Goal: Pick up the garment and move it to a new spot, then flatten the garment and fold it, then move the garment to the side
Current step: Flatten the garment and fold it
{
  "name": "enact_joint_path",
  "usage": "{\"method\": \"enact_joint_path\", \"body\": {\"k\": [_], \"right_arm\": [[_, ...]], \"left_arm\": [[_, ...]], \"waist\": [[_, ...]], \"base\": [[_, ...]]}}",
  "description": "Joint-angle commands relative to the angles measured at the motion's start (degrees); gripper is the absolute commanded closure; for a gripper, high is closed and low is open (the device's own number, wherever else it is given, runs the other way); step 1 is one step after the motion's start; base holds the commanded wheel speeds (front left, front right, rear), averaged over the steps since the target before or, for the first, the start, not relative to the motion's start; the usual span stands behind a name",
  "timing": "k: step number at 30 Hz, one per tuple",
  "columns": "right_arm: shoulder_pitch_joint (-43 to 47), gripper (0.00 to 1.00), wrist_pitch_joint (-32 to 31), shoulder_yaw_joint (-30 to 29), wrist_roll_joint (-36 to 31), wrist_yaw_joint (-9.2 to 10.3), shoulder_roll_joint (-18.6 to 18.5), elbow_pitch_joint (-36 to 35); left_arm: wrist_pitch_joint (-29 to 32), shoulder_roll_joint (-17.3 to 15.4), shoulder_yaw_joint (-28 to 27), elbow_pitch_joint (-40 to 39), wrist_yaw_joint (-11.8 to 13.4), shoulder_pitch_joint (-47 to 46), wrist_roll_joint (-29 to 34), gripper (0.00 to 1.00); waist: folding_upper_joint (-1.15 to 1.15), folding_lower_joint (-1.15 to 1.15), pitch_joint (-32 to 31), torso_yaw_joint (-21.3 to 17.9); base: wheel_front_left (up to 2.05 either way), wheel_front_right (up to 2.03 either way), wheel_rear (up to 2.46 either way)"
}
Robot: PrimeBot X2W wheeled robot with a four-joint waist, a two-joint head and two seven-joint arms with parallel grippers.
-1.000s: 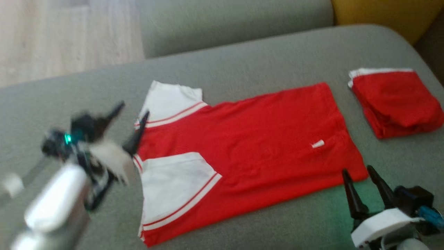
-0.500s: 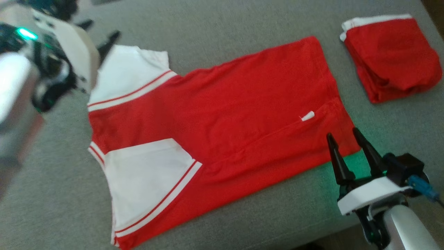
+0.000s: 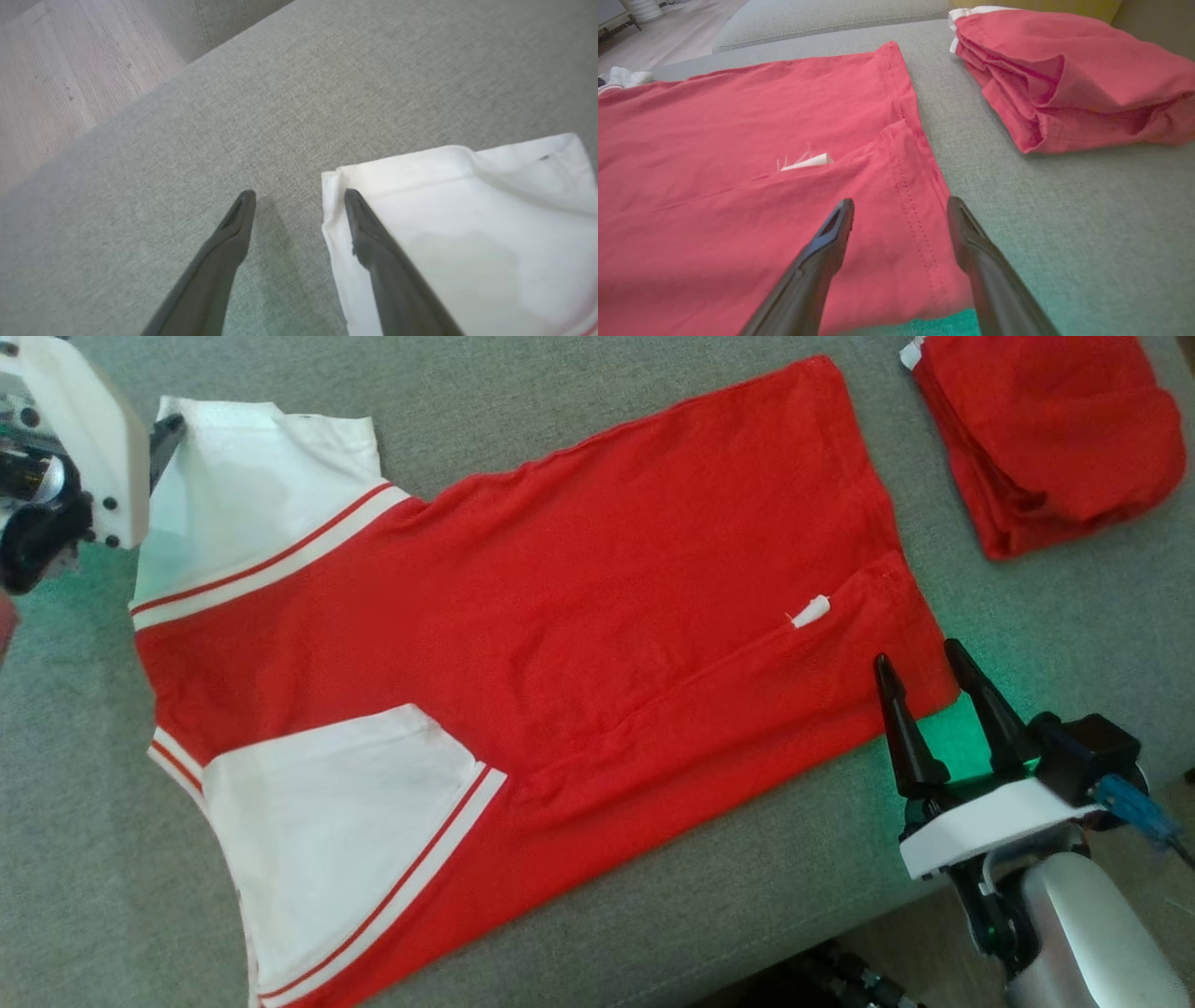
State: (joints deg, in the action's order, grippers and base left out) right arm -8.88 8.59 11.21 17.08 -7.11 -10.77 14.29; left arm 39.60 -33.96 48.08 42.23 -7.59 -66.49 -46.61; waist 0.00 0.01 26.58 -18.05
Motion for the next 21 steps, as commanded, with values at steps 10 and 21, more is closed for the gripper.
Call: {"method": "enact_joint_path", "body": {"k": [10,21], "right_arm": [[-2.2,0.0,1.41,0.63,0.02,-0.37,-0.05,0.25],[-7.52,0.0,-2.15,2.5,4.61,-0.37,-0.09,-0.74]], "left_arm": [[-0.02,-2.26,1.07,-1.09,0.1,-3.75,-2.69,0.25],[-3.87,-4.72,6.16,-8.04,0.1,-4.13,-7.19,1.0]], "waist": [[0.0,-0.01,1.13,-0.63],[0.0,-0.01,1.0,-0.13]], "base": [[0.0,0.0,0.0],[0.0,0.0,0.0]]}}
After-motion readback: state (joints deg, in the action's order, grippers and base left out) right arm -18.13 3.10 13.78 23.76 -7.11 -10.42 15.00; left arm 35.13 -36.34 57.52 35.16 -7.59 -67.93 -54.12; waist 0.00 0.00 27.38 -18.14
